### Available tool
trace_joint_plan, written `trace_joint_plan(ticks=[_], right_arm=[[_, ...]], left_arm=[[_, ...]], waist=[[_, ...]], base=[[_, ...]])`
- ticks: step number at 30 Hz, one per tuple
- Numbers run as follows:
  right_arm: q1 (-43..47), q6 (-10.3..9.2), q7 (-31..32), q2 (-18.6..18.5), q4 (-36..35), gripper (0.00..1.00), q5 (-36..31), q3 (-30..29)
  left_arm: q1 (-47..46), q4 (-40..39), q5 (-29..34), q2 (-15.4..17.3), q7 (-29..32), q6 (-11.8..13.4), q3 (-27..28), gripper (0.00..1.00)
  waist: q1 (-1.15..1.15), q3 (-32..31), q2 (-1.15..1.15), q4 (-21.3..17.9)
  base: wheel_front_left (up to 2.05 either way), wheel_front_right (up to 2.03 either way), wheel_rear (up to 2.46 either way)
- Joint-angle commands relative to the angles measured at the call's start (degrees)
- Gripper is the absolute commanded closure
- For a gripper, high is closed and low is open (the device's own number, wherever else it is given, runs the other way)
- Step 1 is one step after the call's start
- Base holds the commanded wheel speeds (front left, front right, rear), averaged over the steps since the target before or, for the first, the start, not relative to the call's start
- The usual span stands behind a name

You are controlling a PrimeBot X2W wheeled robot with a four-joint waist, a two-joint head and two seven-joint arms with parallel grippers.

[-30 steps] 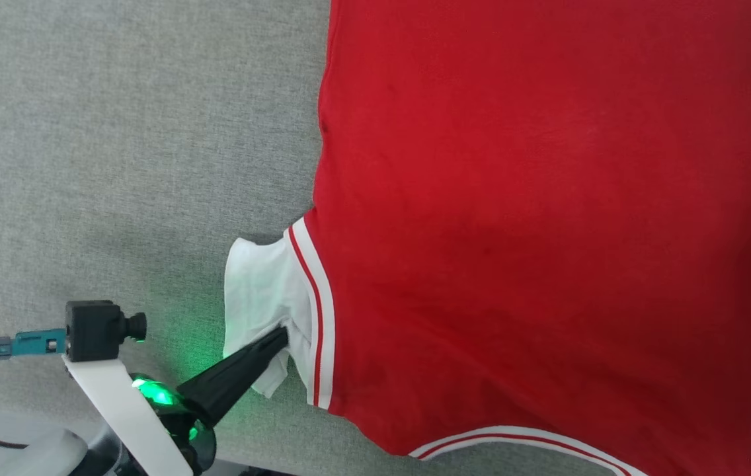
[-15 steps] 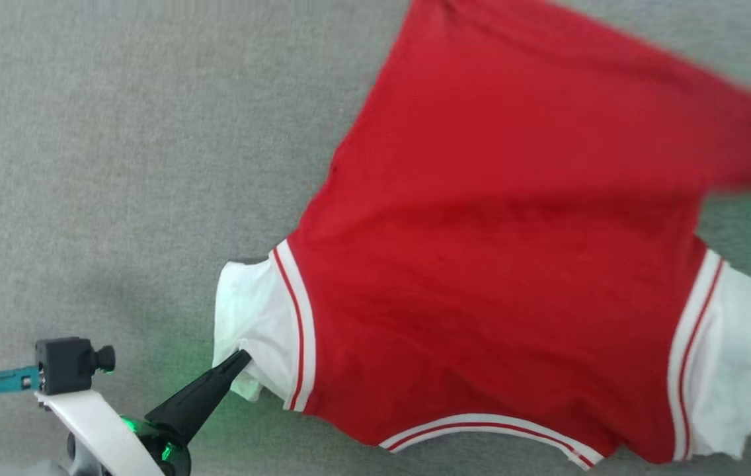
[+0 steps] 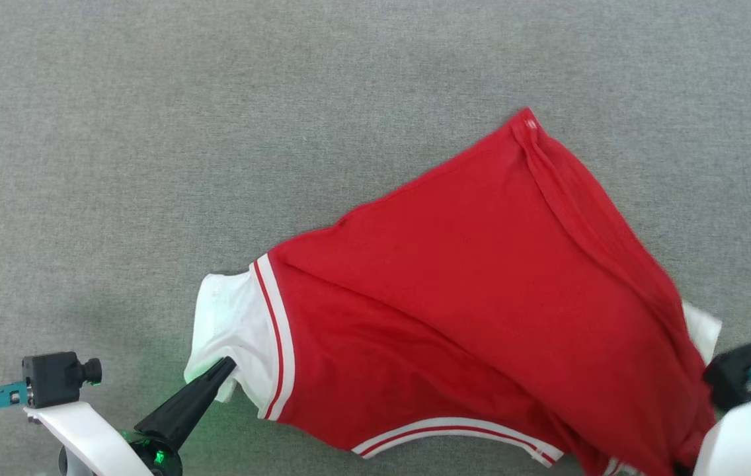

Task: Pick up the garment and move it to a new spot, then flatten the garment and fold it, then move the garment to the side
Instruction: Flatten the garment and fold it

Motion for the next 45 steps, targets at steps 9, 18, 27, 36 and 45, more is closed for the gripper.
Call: trace_joint_plan(ticks=[9,18,27,36,45], right_arm=[[-0.7,-0.06,-4.9,-0.8,-2.4,0.08,-0.4,2.3],[-16.4,-0.06,-3.2,-2.9,-5.5,0.0,2.8,-2.5],[-40.2,-0.06,-11.5,-2.9,16.9,0.0,-4.2,9.4],[-50.1,-0.06,-17.5,-5.6,36.6,0.0,-7.7,19.5],[-50.1,-0.07,-20.2,-6.8,45.2,1.0,-7.0,21.8]], left_arm=[[0.6,-0.6,0.7,-0.6,0.1,0.1,-0.5,1.0],[0.0,-1.4,1.2,-1.6,-0.7,0.1,-1.1,1.0],[-3.4,-1.7,1.4,-3.8,0.6,0.1,-2.2,1.0],[-6.6,-1.1,1.1,-6.1,1.8,0.1,-3.4,1.0],[-8.4,1.0,0.4,-7.0,2.5,0.1,-3.8,1.0]], waist=[[0.0,-1.0,0.0,-0.3],[0.0,-0.5,0.0,1.4],[0.0,3.5,0.0,4.1],[0.0,6.0,0.0,7.6],[0.0,5.5,0.0,8.0]], base=[[0.0,0.0,0.0],[0.0,0.0,0.0],[0.0,0.0,0.0],[0.0,0.0,0.0],[0.0,0.0,0.0]])
